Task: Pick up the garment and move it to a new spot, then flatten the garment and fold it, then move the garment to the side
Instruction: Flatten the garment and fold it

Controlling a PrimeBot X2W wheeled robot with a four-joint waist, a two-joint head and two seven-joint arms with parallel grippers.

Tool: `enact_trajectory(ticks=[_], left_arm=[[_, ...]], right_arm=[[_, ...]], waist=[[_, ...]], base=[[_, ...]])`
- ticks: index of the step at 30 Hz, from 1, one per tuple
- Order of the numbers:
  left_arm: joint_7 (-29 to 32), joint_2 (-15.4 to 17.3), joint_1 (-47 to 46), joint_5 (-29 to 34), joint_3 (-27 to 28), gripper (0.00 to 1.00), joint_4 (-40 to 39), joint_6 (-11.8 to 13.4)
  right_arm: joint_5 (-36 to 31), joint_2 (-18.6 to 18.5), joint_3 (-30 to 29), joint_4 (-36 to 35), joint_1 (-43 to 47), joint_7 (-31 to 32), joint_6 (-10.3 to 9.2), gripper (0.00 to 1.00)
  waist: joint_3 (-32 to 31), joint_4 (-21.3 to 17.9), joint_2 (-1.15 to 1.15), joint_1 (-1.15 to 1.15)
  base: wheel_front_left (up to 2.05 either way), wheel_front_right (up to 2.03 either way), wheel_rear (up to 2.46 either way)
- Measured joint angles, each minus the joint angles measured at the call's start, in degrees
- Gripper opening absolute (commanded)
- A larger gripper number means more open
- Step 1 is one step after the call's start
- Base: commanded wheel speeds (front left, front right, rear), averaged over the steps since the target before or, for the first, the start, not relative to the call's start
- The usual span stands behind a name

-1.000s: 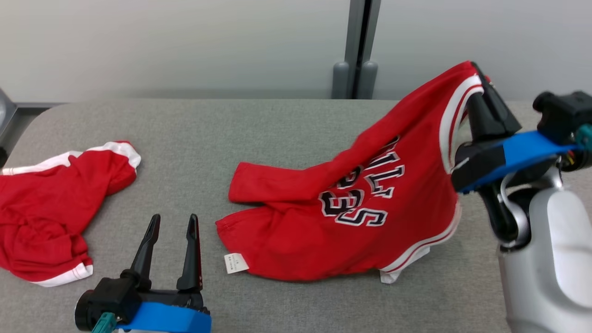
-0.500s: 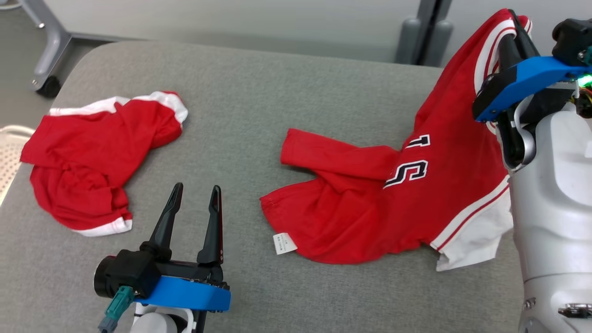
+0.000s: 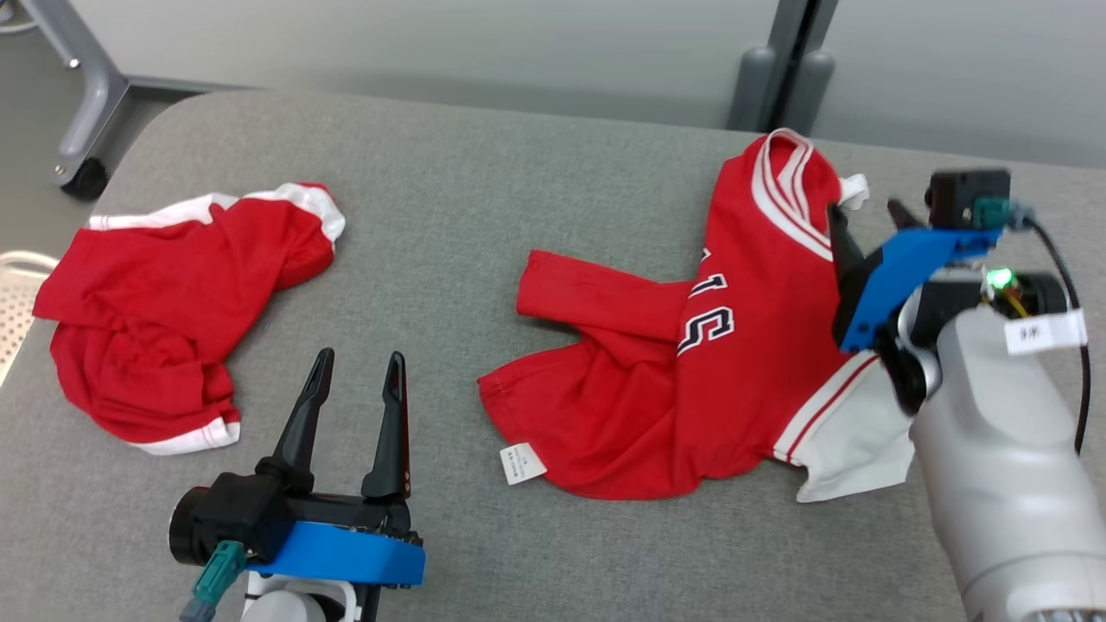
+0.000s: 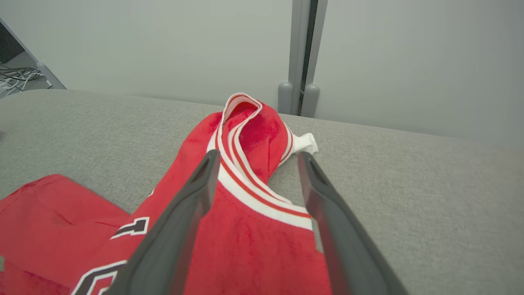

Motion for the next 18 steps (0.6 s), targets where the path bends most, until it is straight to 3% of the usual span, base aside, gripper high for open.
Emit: enact_trajectory(ticks=[10, 18], left_arm=[[-0.01, -0.01, 2.41, 0.45, 1.15, 1.00, 0.56, 0.00], [-0.01, 0.44, 3.32, 0.49, 1.26, 1.00, 0.43, -0.01]], right_arm=[[1.00, -0.93, -2.92, -8.84, 17.00, 1.97, -0.01, 1.00], [3.72, 0.83, -2.61, -20.22, 30.05, 8.91, -0.01, 1.00]], waist=[[-4.18, -3.62, 0.00, -0.01], [-4.96, -4.36, -0.01, -0.01]], base=[[0.00, 0.00, 0.00], [0.00, 0.00, 0.00]])
